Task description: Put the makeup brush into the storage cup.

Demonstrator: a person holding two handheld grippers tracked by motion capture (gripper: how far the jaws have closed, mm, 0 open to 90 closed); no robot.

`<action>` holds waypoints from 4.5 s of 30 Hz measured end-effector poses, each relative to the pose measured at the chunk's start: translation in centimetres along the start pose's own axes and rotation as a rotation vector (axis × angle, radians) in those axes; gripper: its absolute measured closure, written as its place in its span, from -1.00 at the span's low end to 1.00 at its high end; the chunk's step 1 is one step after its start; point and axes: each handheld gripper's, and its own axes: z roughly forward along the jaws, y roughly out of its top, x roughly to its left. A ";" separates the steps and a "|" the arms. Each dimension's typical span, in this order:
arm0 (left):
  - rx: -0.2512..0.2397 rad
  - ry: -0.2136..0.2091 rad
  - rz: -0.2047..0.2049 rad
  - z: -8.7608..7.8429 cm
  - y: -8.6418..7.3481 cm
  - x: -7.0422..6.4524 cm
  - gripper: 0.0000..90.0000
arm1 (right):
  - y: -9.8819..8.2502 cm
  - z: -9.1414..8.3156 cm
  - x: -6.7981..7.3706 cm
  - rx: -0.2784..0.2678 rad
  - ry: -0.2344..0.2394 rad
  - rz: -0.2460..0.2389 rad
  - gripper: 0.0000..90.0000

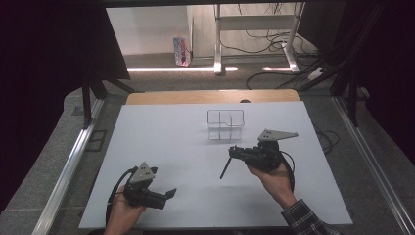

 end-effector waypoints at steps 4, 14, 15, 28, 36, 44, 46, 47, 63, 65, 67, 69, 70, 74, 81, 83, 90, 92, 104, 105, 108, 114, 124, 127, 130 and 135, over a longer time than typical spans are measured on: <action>0.003 0.005 -0.007 -0.4 -0.5 0.1 -0.98 | 0.2 -0.1 0.0 0.003 -0.007 -0.007 0.85; 0.018 0.053 -0.043 -1.3 -1.7 1.0 -0.98 | 1.1 -0.3 -0.6 -0.005 -0.033 -0.013 0.85; 0.023 0.058 -0.044 -1.4 -1.8 1.1 -0.98 | 1.1 -0.3 -0.7 -0.005 -0.036 -0.015 0.85; 0.074 0.104 -0.064 -2.2 -3.1 1.9 -0.98 | 2.5 -0.6 -1.9 -0.023 -0.059 -0.021 0.85; 0.090 0.112 -0.078 -2.4 -3.6 2.3 -0.97 | 3.8 -0.8 -2.7 -0.031 -0.076 -0.040 0.85; 0.097 0.110 -0.088 -2.5 -3.7 2.3 -0.97 | 4.8 -0.6 -3.1 -0.042 -0.083 -0.054 0.85; 0.098 0.109 -0.090 -2.5 -3.7 2.3 -0.97 | 5.0 -0.5 -3.2 -0.045 -0.084 -0.054 0.85; 0.099 0.109 -0.091 -2.4 -3.7 2.3 -0.97 | 5.1 -0.5 -3.3 -0.047 -0.089 -0.051 0.85; 0.105 0.098 -0.096 -2.3 -3.8 2.4 -0.98 | 7.1 -0.5 -4.6 -0.102 -0.106 -0.031 0.85; 0.104 0.097 -0.096 -2.4 -3.8 2.4 -0.98 | 7.3 -0.5 -4.8 -0.106 -0.110 -0.031 0.85; 0.103 0.098 -0.098 -2.4 -3.8 2.4 -0.98 | 7.6 -0.4 -4.9 -0.110 -0.112 -0.030 0.85; 0.102 0.096 -0.097 -2.4 -3.8 2.4 -0.98 | 7.8 -0.4 -5.0 -0.111 -0.114 -0.032 0.85; 0.102 0.096 -0.097 -2.4 -3.8 2.4 -0.98 | 8.0 -0.4 -5.0 -0.111 -0.119 -0.034 0.85; 0.102 0.092 -0.096 -2.3 -3.8 2.4 -0.98 | 8.6 -0.3 -5.1 -0.120 -0.120 -0.037 0.85; 0.103 0.089 -0.095 -2.3 -3.8 2.4 -0.98 | 9.7 -0.1 -5.4 -0.129 -0.137 -0.048 0.85; 0.105 0.088 -0.093 -2.3 -3.8 2.4 -0.98 | 9.9 -0.2 -5.5 -0.132 -0.140 -0.051 0.85; 0.109 0.088 -0.090 -2.3 -3.8 2.4 -0.98 | 10.8 -0.1 -6.0 -0.149 -0.161 -0.051 0.85; 0.109 0.088 -0.090 -2.2 -3.8 2.4 -0.98 | 11.1 0.0 -6.1 -0.153 -0.167 -0.055 0.85; 0.110 0.084 -0.092 -2.3 -3.8 2.5 -0.98 | 12.0 1.3 -7.0 -0.152 -0.219 -0.086 0.85; 0.110 0.084 -0.091 -2.3 -3.8 2.4 -0.98 | 12.1 1.4 -7.0 -0.154 -0.223 -0.090 0.85; 0.110 0.084 -0.091 -2.2 -3.8 2.4 -0.98 | 12.4 1.7 -7.2 -0.160 -0.233 -0.093 0.85; 0.114 0.085 -0.087 -2.2 -3.8 2.4 -0.98 | 12.6 2.4 -7.4 -0.153 -0.245 -0.119 0.85; 0.111 0.085 -0.086 -2.2 -3.8 2.4 -0.98 | 12.4 3.1 -7.9 -0.151 -0.269 -0.130 0.85; 0.108 0.084 -0.088 -2.2 -3.8 2.4 -0.98 | 12.1 3.4 -8.0 -0.146 -0.272 -0.130 0.85; 0.107 0.083 -0.089 -2.2 -3.8 2.4 -0.98 | 11.8 3.8 -8.1 -0.134 -0.276 -0.135 0.85; 0.108 0.083 -0.087 -2.2 -3.8 2.4 -0.98 | 11.3 4.4 -8.3 -0.121 -0.276 -0.140 0.85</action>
